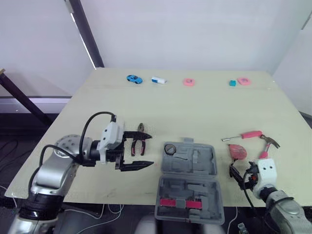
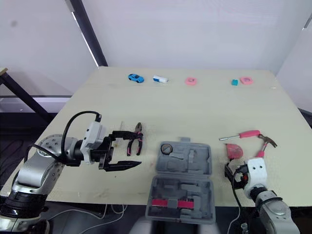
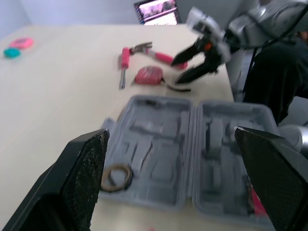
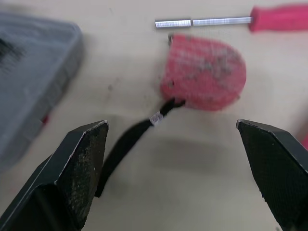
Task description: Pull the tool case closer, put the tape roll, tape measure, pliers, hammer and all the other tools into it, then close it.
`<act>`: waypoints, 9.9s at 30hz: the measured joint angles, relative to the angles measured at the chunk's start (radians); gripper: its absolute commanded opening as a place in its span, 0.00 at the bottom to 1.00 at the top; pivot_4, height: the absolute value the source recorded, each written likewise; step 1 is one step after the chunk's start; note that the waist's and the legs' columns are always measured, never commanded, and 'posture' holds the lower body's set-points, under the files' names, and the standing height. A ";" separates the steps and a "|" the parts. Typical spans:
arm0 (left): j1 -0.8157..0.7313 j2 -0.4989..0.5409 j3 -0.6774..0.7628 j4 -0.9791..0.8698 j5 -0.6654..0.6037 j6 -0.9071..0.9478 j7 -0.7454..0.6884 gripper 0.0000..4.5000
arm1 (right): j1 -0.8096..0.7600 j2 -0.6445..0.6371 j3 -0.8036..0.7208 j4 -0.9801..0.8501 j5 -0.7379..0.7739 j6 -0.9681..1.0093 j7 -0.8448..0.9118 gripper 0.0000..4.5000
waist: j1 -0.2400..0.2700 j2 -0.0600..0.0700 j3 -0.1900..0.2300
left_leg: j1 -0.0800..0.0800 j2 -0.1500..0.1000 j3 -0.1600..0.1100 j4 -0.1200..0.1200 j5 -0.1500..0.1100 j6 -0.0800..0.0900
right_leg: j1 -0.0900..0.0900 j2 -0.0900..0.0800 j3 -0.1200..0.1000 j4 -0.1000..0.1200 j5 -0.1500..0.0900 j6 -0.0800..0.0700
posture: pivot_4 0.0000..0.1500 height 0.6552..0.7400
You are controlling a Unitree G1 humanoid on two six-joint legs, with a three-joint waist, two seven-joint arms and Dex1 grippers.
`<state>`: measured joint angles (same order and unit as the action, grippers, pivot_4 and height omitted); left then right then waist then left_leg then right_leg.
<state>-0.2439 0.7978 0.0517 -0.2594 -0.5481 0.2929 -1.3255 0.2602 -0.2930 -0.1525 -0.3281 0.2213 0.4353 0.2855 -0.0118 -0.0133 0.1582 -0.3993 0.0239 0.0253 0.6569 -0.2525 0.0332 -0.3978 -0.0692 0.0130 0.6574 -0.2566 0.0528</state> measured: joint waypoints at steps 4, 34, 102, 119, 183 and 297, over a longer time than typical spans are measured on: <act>0.000 0.003 -0.017 -0.016 -0.008 0.028 -0.007 0.98 | -0.010 0.046 0.012 0.001 0.001 -0.005 -0.016 1.00 | -0.001 0.000 0.000 | 0.000 0.000 -0.001 0.000 0.000 0.000 | 0.000 0.004 0.001 0.000 0.002 0.003 | 1.00 1.00; 0.011 0.017 -0.032 -0.086 -0.045 0.073 -0.021 1.00 | -0.046 0.103 0.037 0.139 -0.055 -0.117 -0.067 0.00 | -0.001 -0.001 0.000 | 0.001 0.001 -0.001 0.001 0.000 0.000 | 0.000 0.006 0.002 0.001 0.001 0.002 | 1.00 1.00; 0.082 0.072 -0.017 -0.114 -0.074 -0.072 -0.153 1.00 | -0.491 -0.439 0.279 0.788 -0.035 -0.802 1.190 0.99 | 0.003 -0.004 0.006 | 0.001 0.013 0.004 0.011 0.000 0.000 | 0.002 0.015 0.005 0.004 0.003 0.001 | 1.00 1.00; 0.070 0.076 -0.016 -0.113 -0.074 -0.074 -0.154 1.00 | -0.468 -0.453 0.294 0.773 -0.049 -0.811 1.166 0.99 | 0.001 -0.003 0.006 | 0.002 0.013 0.007 0.011 0.000 0.000 | 0.001 0.016 0.006 0.004 0.003 0.000 | 1.00 1.00; 0.278 -0.014 0.126 -0.132 -0.094 -0.065 0.092 1.00 | -1.087 -0.287 0.813 0.462 -0.511 0.100 0.975 0.68 | -0.003 -0.002 0.008 | -0.002 0.014 0.008 0.011 0.000 -0.001 | -0.005 0.018 0.006 0.004 0.006 -0.004 | 1.00 1.00; 0.360 -0.171 0.176 -0.032 -0.009 -0.133 0.300 1.00 | -0.405 -0.104 0.123 0.501 0.045 -0.602 0.562 0.29 | 0.001 -0.002 -0.009 | -0.001 0.016 0.010 -0.009 -0.002 -0.004 | -0.006 0.005 -0.004 -0.011 0.005 -0.005 | 1.00 1.00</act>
<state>0.1163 0.6273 0.2274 -0.2916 -0.5571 0.1601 -1.0259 -0.1444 -0.3973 -0.0297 0.1731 0.2664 -0.1672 0.8476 -0.0110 -0.0156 0.1494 -0.4004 0.0396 0.0358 0.6483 -0.2550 0.0294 -0.4034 -0.0645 0.0088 0.6462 -0.2516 0.0473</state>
